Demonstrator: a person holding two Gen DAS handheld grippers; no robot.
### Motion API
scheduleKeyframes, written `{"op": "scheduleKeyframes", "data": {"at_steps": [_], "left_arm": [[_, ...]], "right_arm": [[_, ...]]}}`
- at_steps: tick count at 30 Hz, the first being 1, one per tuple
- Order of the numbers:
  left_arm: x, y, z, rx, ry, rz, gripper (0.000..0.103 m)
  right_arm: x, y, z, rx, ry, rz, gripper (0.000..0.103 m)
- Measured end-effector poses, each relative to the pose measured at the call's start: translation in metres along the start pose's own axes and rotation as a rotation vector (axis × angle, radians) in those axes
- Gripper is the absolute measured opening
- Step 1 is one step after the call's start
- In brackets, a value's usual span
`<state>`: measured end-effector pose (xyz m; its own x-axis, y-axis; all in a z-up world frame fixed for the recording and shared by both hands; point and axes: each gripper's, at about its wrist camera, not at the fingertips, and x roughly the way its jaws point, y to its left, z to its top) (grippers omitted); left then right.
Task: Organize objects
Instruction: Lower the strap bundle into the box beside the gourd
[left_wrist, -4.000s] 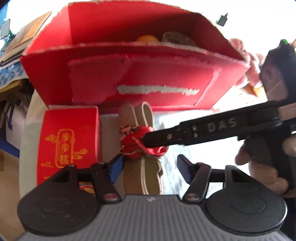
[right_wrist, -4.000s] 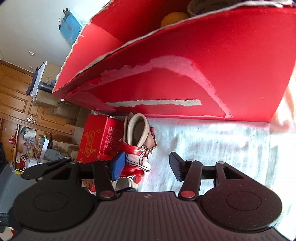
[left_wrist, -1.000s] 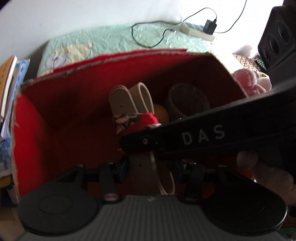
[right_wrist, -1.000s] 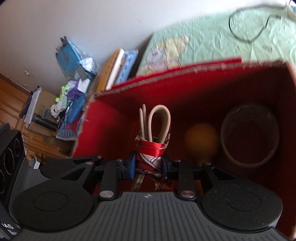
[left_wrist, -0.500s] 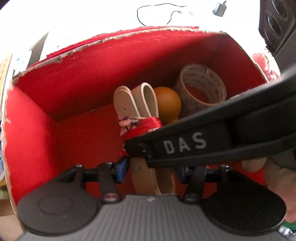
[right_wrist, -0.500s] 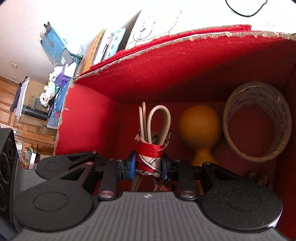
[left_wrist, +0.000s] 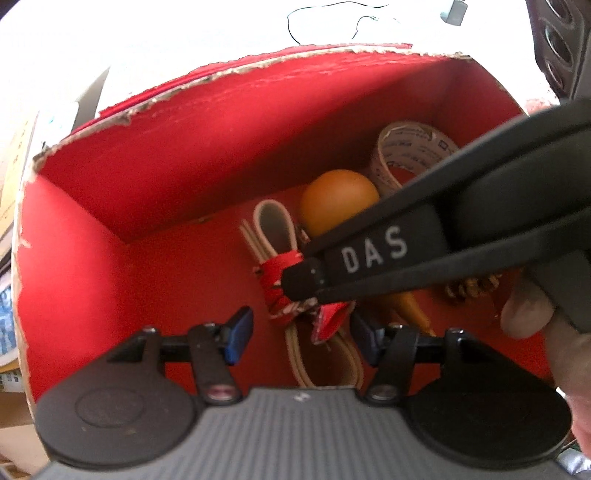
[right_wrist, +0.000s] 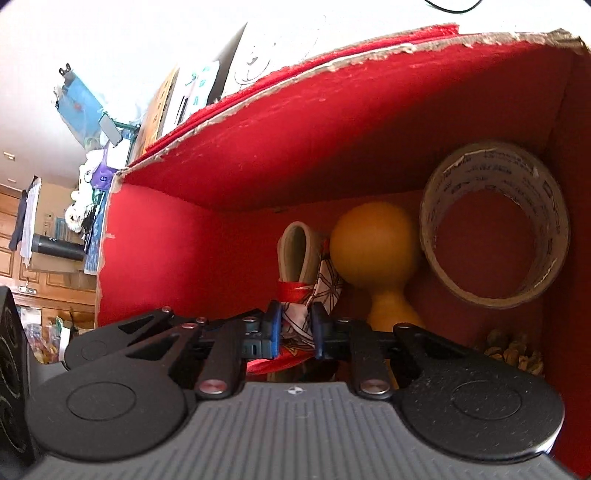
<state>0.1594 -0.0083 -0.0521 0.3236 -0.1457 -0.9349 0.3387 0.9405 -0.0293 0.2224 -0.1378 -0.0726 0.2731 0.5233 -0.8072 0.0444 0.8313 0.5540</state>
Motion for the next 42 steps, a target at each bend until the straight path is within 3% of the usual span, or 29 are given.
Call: {"op": "scheduleKeyframes", "data": {"at_steps": [22,38,42], "left_arm": [[-0.009,0.008,-0.010,0.004,0.001,0.017,0.062],[-0.010,-0.018,0.004,0.008,0.000,0.040,0.065],[-0.012,-0.020,0.005,0.007,-0.007,0.041,0.072]], "right_arm": [[-0.013,-0.003,-0.001,0.044,-0.063,-0.043,0.018],[-0.012,0.001,0.001,0.045,-0.080,-0.056,0.018],[-0.012,0.002,0.001,0.052,-0.081,-0.059,0.019]]}}
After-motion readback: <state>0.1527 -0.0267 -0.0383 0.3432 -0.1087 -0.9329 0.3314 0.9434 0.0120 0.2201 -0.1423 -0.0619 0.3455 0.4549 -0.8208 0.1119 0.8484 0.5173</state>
